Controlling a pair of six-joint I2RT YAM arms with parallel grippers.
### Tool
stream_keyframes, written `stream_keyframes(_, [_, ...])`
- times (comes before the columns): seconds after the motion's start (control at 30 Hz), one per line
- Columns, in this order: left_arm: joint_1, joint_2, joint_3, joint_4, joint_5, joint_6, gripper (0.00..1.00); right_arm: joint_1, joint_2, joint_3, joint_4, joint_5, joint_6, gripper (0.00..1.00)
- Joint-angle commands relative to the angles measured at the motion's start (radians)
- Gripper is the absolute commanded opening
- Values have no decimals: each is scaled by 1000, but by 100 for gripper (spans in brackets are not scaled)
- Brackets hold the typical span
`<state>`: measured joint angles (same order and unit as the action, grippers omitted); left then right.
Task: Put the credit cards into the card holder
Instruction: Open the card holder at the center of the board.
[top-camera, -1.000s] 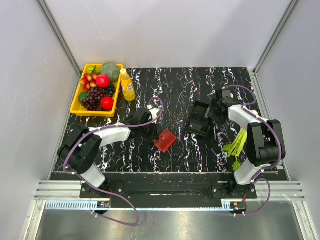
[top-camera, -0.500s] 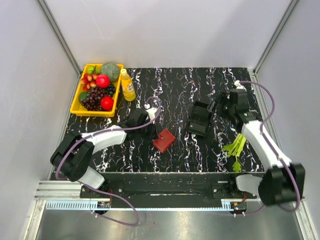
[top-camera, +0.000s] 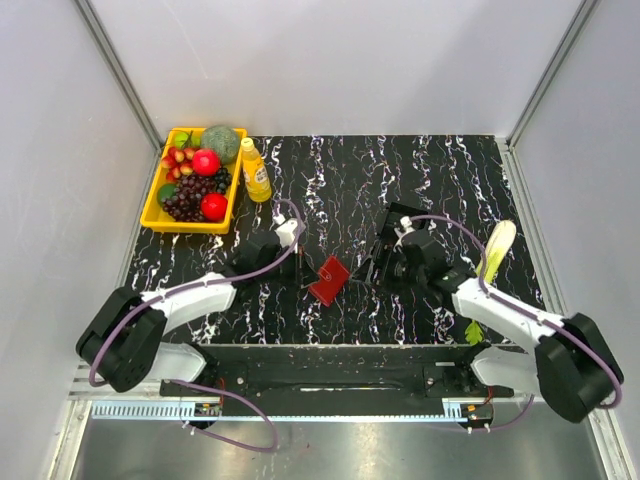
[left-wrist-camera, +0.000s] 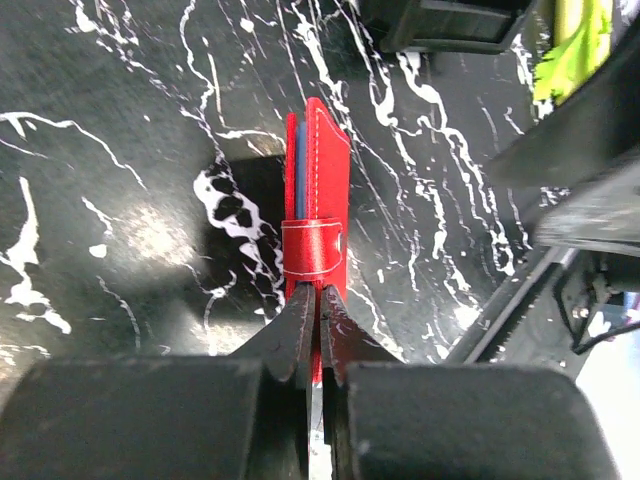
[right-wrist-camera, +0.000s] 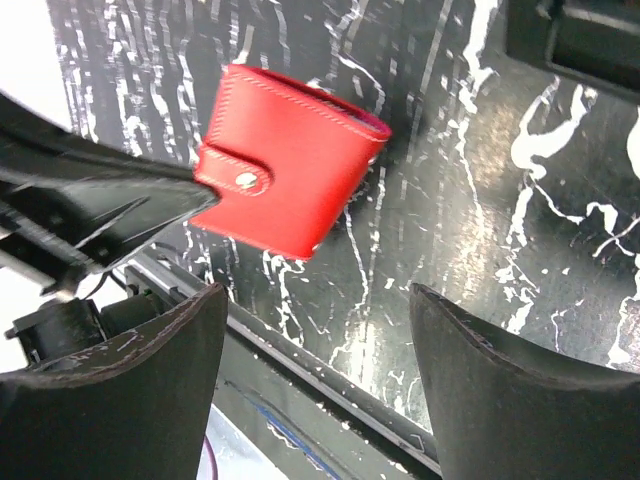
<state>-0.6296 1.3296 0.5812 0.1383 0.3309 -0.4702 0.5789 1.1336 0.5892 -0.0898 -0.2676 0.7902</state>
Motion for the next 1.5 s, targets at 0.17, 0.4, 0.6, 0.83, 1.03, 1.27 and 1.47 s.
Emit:
stream_keyframes(0.17, [-1,-43,-149,466,149,-294,0,38,100,-89,295,-32,164,80])
stream_keyframes(0.4, [-1,68,-175,452,76,-343,0,75,169,-31,190,54,153,76])
stream_keyframes(0.6, [-1,120,-218,468,31,-386,0,84,259,-48,235,71,208,72])
stream_keyframes(0.83, [-1,217,-238,422,-13,-395,0,99,360,-42,278,68,238,66])
stream_keyframes(1.03, [-2,282,-239,443,2,-370,0,137,462,-28,347,51,259,55])
stream_keyframes(1.27, [-2,292,-238,442,14,-357,0,159,473,-8,348,96,251,23])
stream_keyframes(1.47, [-2,188,-167,200,-131,-257,43,160,371,-3,259,157,181,7])
